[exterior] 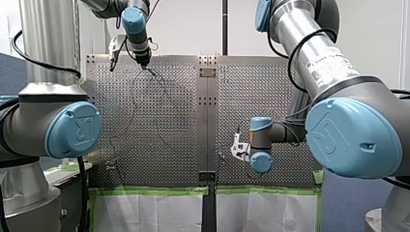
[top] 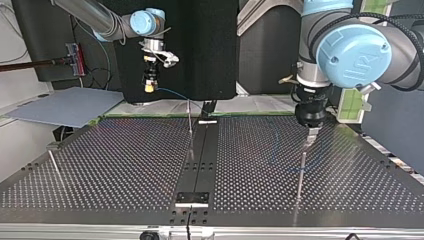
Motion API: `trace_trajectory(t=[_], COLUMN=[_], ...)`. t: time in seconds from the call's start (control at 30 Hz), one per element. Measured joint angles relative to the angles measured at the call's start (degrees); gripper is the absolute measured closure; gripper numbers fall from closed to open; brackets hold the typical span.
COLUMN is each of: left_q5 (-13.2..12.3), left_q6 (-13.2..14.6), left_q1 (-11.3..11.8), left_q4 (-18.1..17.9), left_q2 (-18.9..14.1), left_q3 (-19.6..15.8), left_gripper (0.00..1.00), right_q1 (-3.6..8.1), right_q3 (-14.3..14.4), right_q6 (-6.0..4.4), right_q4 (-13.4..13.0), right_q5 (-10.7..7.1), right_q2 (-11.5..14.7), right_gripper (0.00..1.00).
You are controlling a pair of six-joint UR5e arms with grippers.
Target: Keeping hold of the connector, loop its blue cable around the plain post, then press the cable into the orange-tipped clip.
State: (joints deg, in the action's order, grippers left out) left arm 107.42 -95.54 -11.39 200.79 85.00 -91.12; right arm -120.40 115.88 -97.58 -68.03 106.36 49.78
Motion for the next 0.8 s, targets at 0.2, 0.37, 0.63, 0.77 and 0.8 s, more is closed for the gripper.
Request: trace_trajectory(t=[0.2, 0.37, 0.63, 0.77, 0.8], left_q5=[0.68, 2.93, 6.69, 7.61, 7.67], left_q6=[-0.05, 0.36, 0.72, 0.73, 0.76], left_q1=[-0.04, -0.08, -0.35, -0.45, -0.45], left_q4=[0.52, 1.35, 1.53, 1.54, 1.53], left_q2=[0.03, 0.03, 0.02, 0.02, 0.02], left_q3=[0.0, 0.01, 0.01, 0.0, 0.0], left_gripper=[0.0, 0.0, 0.0, 0.0, 0.0], right_q1=[0.02, 0.01, -0.04, -0.04, -0.04], right_q3=[0.01, 0.01, 0.01, 0.01, 0.01], right_q6=[0.0, 0.0, 0.06, 0.02, 0.02], right_q4=[0.29, 0.49, 0.67, 0.69, 0.69], right_q5=[0.0, 0.0, 0.0, 0.0, 0.0], right_q2=[0.01, 0.01, 0.02, 0.02, 0.02], right_gripper=[1.0, 1.0, 1.0, 1.0, 1.0])
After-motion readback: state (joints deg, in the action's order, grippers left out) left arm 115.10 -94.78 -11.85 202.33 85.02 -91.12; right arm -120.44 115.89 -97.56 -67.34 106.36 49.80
